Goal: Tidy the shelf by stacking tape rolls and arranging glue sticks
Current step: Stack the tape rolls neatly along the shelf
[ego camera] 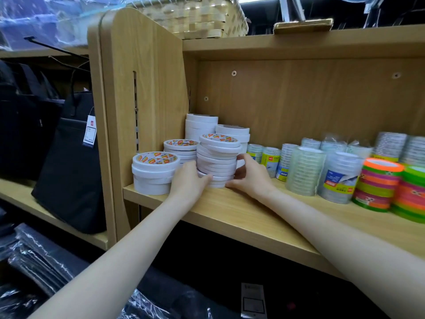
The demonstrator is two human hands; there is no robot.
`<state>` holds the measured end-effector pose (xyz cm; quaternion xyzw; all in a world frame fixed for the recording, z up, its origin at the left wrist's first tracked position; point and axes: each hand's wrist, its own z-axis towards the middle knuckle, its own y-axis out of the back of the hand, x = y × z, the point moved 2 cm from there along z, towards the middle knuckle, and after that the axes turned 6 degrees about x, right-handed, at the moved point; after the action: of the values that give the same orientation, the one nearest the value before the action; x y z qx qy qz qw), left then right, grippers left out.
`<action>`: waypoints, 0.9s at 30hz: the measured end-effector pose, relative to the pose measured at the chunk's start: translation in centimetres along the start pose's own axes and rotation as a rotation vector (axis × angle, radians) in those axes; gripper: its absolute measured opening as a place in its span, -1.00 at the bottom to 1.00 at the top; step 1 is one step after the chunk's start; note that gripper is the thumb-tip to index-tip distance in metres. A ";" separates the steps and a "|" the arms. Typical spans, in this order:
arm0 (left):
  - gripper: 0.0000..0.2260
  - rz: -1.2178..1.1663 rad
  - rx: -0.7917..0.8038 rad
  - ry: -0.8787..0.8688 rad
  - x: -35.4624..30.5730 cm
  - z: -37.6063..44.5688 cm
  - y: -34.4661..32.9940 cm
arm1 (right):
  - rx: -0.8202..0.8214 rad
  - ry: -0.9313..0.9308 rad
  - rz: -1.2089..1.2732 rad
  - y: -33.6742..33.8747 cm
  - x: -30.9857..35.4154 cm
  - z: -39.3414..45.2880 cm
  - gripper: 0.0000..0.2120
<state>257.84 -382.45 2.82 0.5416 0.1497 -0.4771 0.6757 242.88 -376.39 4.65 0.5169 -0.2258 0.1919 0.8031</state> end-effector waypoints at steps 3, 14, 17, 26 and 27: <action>-0.68 0.023 -0.046 -0.006 -0.4 -0.2 0.1 | 0.070 -0.049 0.096 -0.1 -0.2 0.3 -0.31; -0.54 -0.033 -0.004 -0.024 -0.3 0.0 0.0 | 0.096 -0.012 0.242 0.6 -0.2 0.8 -0.56; -0.53 -0.032 -0.016 -0.023 -0.1 -0.1 -0.1 | 0.076 -0.015 0.261 0.5 -0.3 1.0 -0.53; -0.64 0.160 -0.064 0.008 -0.8 -0.6 0.0 | -0.014 -0.057 0.116 0.1 0.4 1.1 -0.39; -0.61 0.145 -0.056 0.010 -0.9 -0.7 0.1 | -0.011 -0.055 0.114 0.1 0.4 1.0 -0.37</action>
<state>257.67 -381.41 3.30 0.5344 0.1263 -0.4198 0.7227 242.95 -377.27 5.33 0.5041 -0.2779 0.2216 0.7871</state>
